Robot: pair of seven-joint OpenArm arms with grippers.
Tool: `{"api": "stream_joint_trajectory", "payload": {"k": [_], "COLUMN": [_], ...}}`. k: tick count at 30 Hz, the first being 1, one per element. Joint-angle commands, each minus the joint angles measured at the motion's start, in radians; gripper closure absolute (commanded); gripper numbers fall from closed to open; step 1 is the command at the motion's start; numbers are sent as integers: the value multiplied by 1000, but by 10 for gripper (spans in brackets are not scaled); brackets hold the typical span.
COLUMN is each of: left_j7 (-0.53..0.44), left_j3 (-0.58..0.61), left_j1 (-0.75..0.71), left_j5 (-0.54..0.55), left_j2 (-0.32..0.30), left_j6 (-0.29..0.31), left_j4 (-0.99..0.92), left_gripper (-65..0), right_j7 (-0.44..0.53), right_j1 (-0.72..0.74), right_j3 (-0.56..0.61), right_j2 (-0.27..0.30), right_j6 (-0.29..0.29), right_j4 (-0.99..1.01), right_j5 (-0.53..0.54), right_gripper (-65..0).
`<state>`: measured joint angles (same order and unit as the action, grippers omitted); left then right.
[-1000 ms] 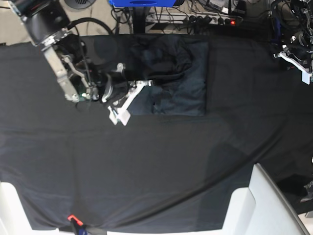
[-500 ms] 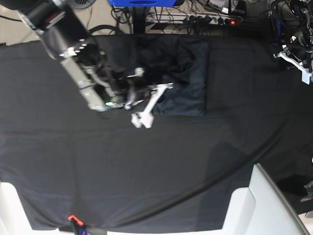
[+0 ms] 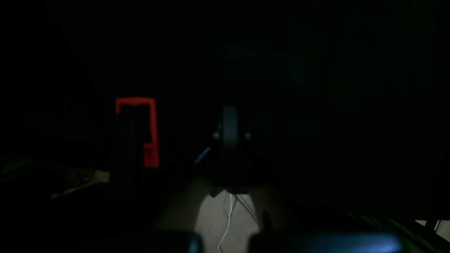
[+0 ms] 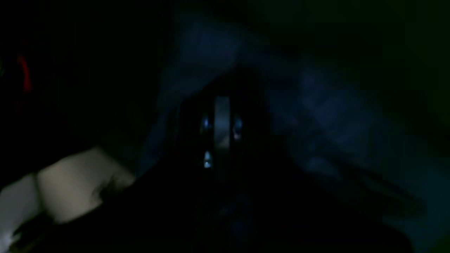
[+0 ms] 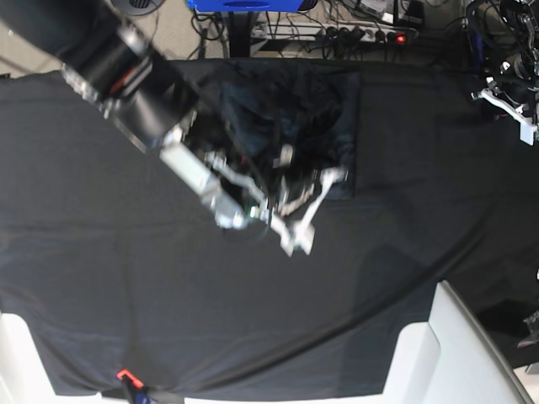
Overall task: Fold the T-shirt properly
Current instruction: 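Press the right gripper down on the folded stack to flatten it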
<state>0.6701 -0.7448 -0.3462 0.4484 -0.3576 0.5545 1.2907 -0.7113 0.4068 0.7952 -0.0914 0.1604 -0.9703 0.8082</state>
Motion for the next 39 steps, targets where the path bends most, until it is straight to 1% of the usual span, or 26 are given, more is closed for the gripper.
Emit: {"api": "stream_joint_trajectory", "payload": {"k": [1,3,5,7,9,10,11,12,14,15,18,21,25,29,32,34,36,39], "left_j7": [-13,-13,-13,-13,-13,-13,-13,-13,-13,-13,-13,-13,-13,-13,-13,-13,-13,-13], "left_j3": [-8,-5,-3,-2,-2,-3,-5,-6,-8,-8,-8,-2,-2,-2,-2,-2,-2,-3], "left_j1": [-1,-1,-1,-1,-1,-1,-1,-1,-3,-3,-1,8,8,8,8,8,8,8], "left_j5": [10,10,10,10,10,10,10,10,10,8,-41,-102,-109,-109,-109,-109,-109,-109], "left_j2": [-22,-22,-22,-22,-22,-22,-22,-22,-24,-25,-30,-27,-27,-27,-25,-25,-25,-25], "left_j6": [5,5,5,5,5,5,5,5,5,5,5,5,5,5,5,6,6,6], "left_j4": [13,13,13,13,13,13,13,13,13,13,16,19,20,20,20,20,22,22], "left_gripper": [0,0,0,0,0,0,0,0,0,0,0,0,0,0,0,0,0,0], "right_j7": [20,61,80,60,-5,-52,-95,-129,-167,-173,-172,-167,-136,-136,-136,-130,-94,-55], "right_j1": [31,57,82,97,96,85,68,51,-19,-52,-131,-181,-200,-196,-181,-156,-130,-118], "right_j3": [-6,-7,-7,-7,-10,-12,-13,-13,-13,-13,-9,-9,-6,-4,3,48,109,169], "right_j2": [-11,-12,-14,-14,-5,9,37,57,95,117,170,186,178,130,106,86,58,23], "right_j6": [-6,-6,-6,-6,-3,-2,3,21,95,117,121,121,121,121,120,120,120,120], "right_j4": [3,29,32,11,-55,-103,-143,-186,-275,-306,-350,-350,-350,-342,-335,-299,-243,-172], "right_j5": [12,17,20,21,21,18,21,21,17,15,15,13,15,12,12,12,12,13], "right_gripper": [-8,-8,-8,-8,-8,-8,-8,-8,-8,-8,-8,-8,-8,-8,-8,-8,-8,-8]}}
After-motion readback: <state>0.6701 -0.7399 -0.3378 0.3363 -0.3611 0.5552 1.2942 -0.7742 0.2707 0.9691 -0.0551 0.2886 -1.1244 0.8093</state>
